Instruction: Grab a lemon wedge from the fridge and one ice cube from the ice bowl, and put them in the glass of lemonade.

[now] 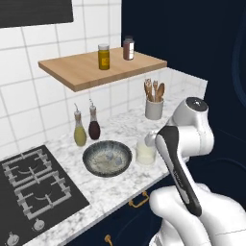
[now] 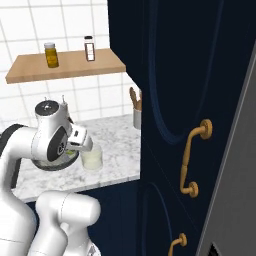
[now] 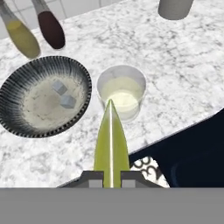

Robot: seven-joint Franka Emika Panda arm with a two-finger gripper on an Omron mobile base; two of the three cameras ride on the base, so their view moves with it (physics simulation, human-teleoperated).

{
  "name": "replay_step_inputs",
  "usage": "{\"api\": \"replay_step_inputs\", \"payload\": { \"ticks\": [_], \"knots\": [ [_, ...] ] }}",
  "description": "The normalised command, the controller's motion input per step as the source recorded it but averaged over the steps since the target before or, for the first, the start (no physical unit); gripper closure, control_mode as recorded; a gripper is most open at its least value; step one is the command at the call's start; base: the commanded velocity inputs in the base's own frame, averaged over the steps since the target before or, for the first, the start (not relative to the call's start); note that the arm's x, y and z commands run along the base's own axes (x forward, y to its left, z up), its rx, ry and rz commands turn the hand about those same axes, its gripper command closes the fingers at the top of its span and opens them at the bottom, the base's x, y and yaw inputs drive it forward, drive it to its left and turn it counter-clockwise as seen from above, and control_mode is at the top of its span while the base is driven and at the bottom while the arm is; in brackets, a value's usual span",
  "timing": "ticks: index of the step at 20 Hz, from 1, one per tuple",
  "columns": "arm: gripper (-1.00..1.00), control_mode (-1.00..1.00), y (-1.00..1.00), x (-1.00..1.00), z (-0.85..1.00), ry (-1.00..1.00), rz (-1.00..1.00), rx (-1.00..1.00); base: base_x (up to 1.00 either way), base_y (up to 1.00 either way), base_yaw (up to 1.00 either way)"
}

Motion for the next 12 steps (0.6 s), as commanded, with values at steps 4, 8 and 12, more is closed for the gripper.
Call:
{"api": "replay_step_inputs", "payload": {
  "ticks": [4, 8, 12],
  "knots": [
    [1.0, -1.0, 0.0, 0.56, 0.0, 0.0, 0.0, 0.0, 0.0, 0.0, 0.0],
    [1.0, -1.0, 0.0, 0.53, 0.0, 0.0, 0.0, 0.0, 0.0, 0.0, 0.0],
    [1.0, -1.0, 0.0, 0.54, 0.0, 0.0, 0.0, 0.0, 0.0, 0.0, 0.0]
  ]
}}
